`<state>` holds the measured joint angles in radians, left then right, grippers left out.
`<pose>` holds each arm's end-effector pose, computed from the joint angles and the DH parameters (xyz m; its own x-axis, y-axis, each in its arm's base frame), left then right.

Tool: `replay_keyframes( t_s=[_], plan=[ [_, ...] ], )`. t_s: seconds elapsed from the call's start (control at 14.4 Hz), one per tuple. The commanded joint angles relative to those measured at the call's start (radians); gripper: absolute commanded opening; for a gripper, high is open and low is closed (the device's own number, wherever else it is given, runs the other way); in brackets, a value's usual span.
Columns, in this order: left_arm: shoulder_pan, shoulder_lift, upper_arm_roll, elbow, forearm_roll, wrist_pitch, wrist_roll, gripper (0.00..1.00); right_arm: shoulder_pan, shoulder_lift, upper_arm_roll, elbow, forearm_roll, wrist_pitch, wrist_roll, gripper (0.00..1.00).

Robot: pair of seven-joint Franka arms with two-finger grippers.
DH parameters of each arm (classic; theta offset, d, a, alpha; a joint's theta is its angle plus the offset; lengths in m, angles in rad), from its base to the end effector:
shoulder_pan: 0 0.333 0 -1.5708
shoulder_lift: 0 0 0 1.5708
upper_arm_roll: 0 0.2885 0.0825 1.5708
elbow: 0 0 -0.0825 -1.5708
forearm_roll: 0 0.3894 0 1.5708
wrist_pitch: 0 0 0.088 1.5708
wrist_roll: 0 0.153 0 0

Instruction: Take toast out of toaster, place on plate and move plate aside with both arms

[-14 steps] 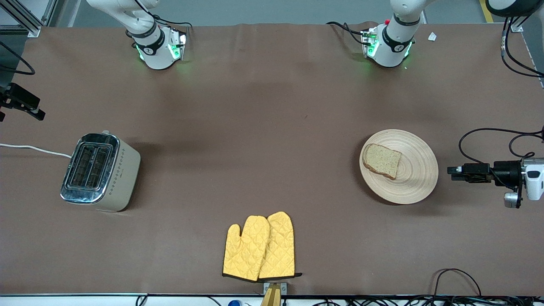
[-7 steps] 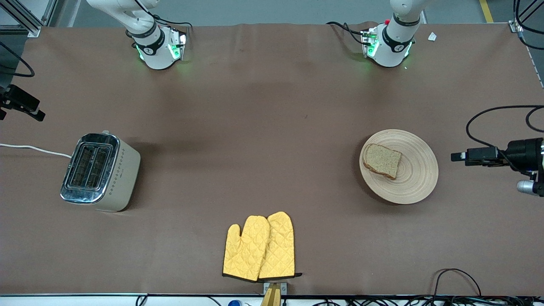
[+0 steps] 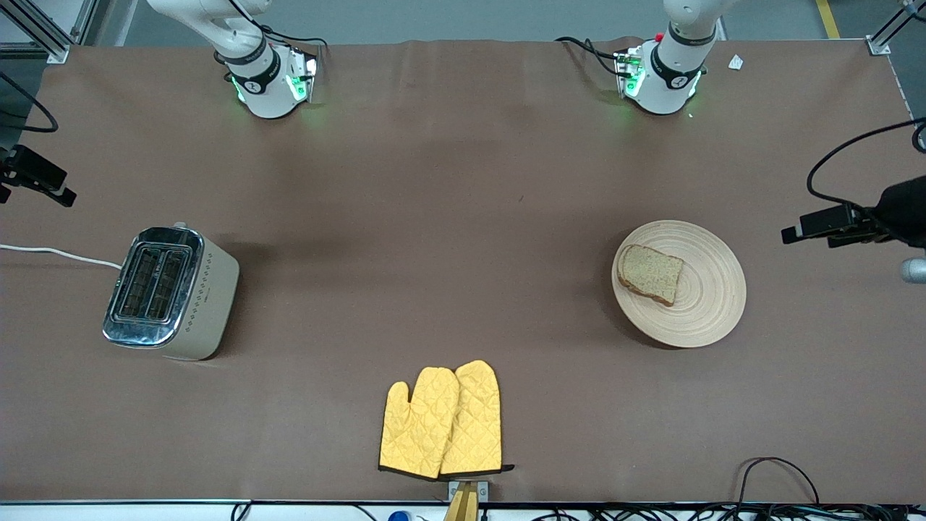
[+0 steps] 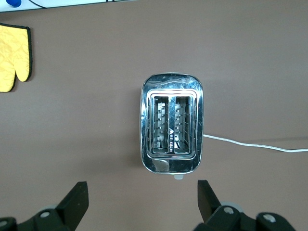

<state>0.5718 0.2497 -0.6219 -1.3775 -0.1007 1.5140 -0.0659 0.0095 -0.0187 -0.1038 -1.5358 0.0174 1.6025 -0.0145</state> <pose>0.6071 -0.0103 0.5195 0.9966 0.0134 -0.0819 0.0326 -0.9708 0.2378 0.5600 -0.0508 0.5813 0.9931 -0.0801 0.0855 -0.0788 -0.9967 -0.0181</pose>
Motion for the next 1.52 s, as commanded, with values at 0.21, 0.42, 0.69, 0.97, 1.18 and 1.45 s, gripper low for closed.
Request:
replay_keyframes(
  t_s=[0.21,0.42,0.69,0.97,1.18,1.45],
  plan=[
    [0.005,-0.089,-0.039,-0.020,0.119,-0.006,-0.020,1.00,-0.033,-0.010,0.010,-0.014,-0.001,0.005,-0.035,1.00],
    [0.003,-0.104,-0.044,-0.020,0.147,-0.006,-0.017,1.00,-0.031,-0.010,0.010,-0.014,-0.001,0.005,-0.035,1.00],
    [-0.085,-0.164,-0.020,-0.023,0.191,-0.006,-0.014,1.00,-0.031,-0.010,0.010,-0.014,-0.001,0.005,-0.036,1.00],
    [-0.366,-0.210,0.249,-0.029,0.210,-0.067,-0.005,1.00,-0.028,-0.012,0.012,-0.014,-0.001,0.005,-0.035,1.00],
    [-0.441,-0.242,0.327,-0.054,0.197,-0.093,-0.005,1.00,-0.025,-0.012,0.015,-0.014,-0.001,0.005,-0.035,1.00],
    [-0.573,-0.325,0.484,-0.159,0.138,-0.068,-0.005,1.00,-0.025,-0.012,0.015,-0.014,-0.001,0.005,-0.035,1.00]
  ],
)
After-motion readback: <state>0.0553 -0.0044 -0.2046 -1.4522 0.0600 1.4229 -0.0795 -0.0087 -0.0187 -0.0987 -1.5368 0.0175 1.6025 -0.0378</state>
